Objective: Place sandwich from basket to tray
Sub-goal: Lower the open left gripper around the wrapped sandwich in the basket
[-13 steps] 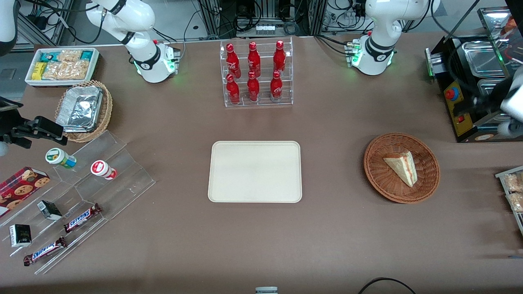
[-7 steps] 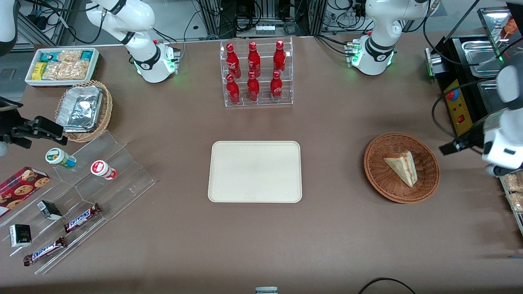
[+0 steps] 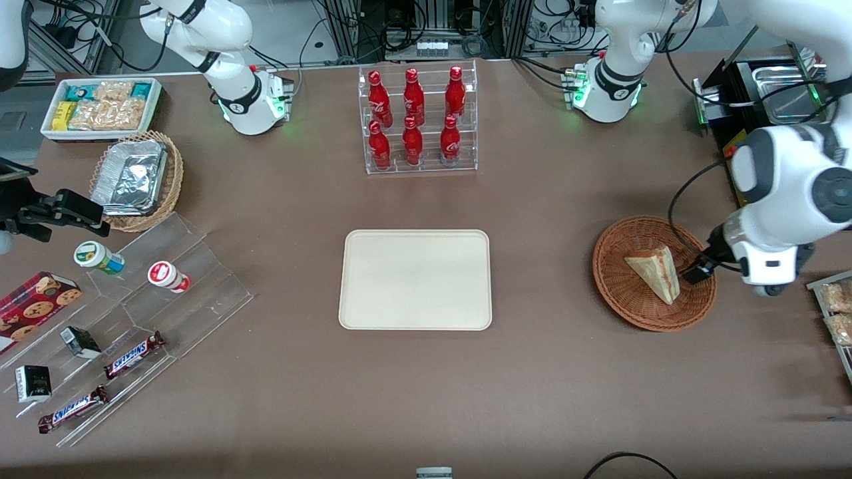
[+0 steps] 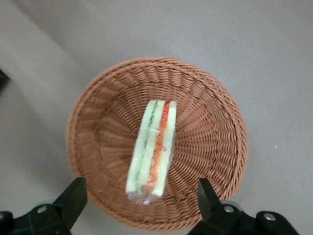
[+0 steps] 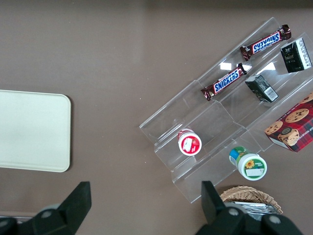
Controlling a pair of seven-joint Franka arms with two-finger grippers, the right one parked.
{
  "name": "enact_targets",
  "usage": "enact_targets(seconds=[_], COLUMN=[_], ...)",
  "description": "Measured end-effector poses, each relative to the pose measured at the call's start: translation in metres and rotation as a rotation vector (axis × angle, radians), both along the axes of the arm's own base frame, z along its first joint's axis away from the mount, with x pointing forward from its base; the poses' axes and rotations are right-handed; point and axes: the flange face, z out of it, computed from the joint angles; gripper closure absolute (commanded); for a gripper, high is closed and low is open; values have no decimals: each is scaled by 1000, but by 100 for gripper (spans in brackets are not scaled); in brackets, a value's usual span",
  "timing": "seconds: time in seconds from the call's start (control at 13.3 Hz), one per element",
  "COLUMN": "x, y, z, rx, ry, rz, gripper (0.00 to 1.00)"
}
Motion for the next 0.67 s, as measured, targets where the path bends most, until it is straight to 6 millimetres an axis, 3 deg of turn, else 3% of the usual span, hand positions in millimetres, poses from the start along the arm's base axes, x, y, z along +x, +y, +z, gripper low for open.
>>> enact_targets(seconds=[0.22,0.67], x=[-17,-28], y=[-7,-19], z=[-38,-52], rx=[-2,-1], ry=[-47,-23], rz=[29,-89], gripper=[0,0])
